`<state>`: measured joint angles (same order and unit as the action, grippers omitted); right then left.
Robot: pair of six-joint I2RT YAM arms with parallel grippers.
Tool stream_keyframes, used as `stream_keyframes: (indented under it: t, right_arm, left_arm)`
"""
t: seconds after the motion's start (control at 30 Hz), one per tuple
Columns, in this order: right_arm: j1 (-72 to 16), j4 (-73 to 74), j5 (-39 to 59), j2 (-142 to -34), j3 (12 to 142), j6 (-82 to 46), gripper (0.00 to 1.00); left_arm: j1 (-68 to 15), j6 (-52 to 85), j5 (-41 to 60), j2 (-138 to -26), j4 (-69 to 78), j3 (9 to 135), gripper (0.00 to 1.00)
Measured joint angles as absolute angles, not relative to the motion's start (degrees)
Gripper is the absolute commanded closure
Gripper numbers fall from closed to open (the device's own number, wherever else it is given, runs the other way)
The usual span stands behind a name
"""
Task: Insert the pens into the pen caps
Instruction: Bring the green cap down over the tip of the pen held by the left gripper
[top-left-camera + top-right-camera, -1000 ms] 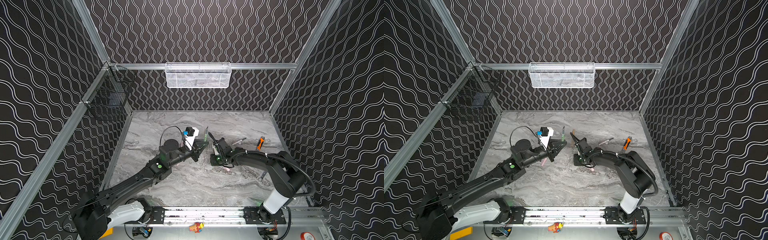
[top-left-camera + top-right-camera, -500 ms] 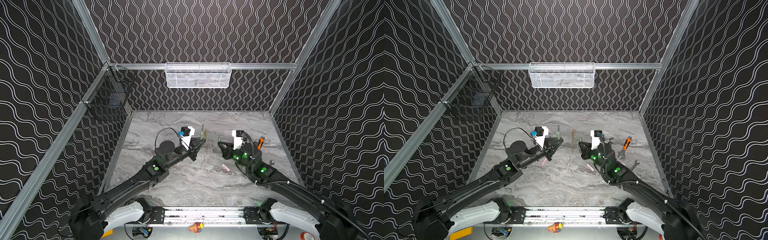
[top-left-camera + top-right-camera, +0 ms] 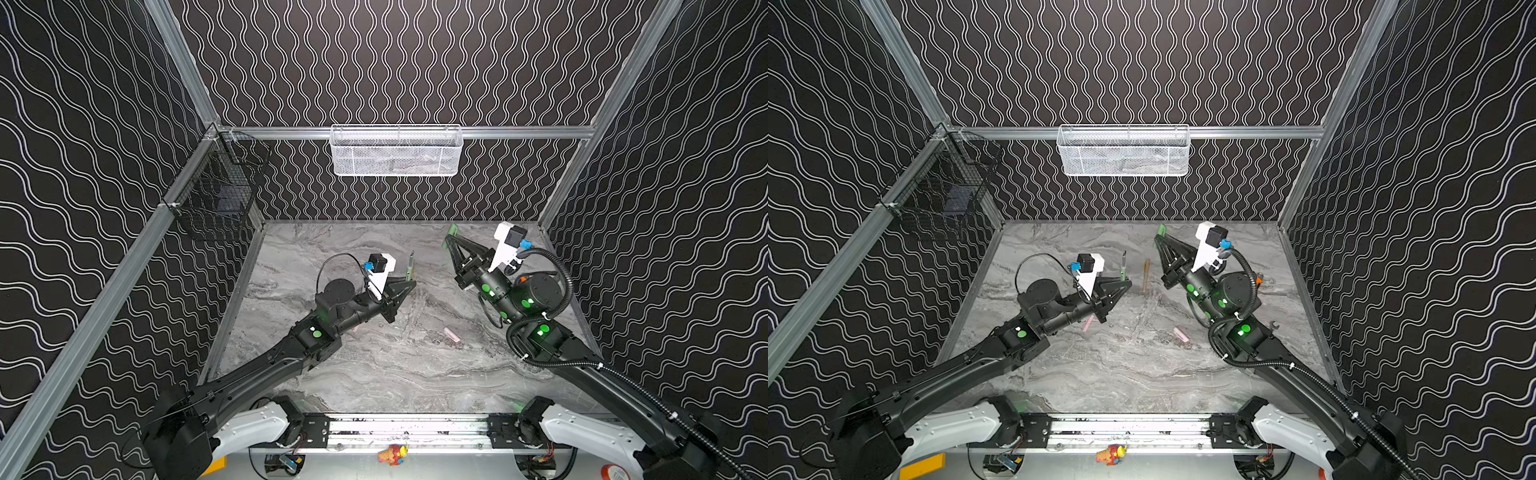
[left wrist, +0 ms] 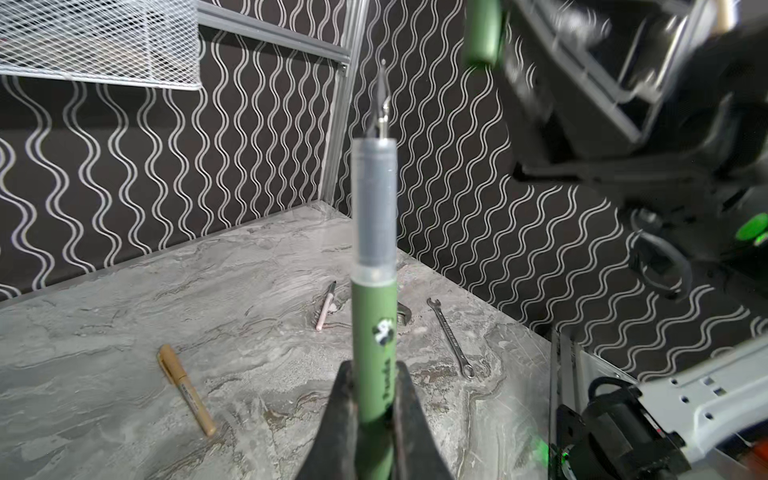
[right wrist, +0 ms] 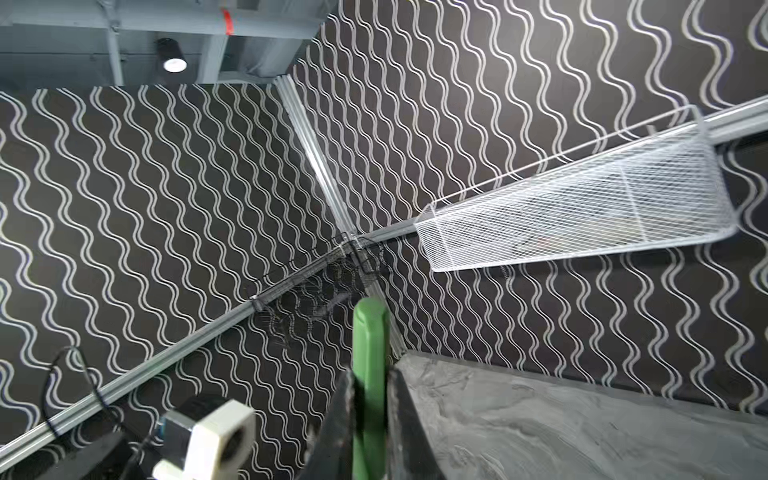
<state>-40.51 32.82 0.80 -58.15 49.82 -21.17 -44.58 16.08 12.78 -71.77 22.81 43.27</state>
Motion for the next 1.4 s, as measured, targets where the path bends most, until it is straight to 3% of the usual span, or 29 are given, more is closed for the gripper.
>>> stream_keyframes:
  t: [0.4,1.4]
  right_arm:
    - [-45.3,32.8,3.1,-63.3,53.5,-19.0,0.87]
    - [-45.9,33.3,2.4,-64.6,49.7,-20.5,0.88]
  left_arm:
    - [-44.6,16.2,14.7,-72.6,22.6,43.6,1.0]
    - [-44.6,16.1,15.2,-71.9,21.8,43.5,1.0]
